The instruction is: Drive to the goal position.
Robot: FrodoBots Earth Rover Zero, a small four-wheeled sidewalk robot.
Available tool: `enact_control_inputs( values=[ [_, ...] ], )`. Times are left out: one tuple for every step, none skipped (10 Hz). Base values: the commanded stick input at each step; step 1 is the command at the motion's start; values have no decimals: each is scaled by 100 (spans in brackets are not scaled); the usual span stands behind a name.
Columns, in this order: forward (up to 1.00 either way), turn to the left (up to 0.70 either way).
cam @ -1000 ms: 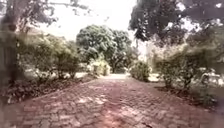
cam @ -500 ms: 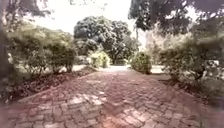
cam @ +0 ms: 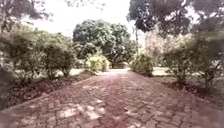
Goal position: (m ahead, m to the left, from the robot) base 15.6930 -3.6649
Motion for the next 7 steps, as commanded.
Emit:
enact_control_inputs(
  values=[
    [70, -4],
    [70, 0],
    [70, 0],
    [70, 0],
    [70, 0],
    [70, 0],
    [70, 0]
  ],
)
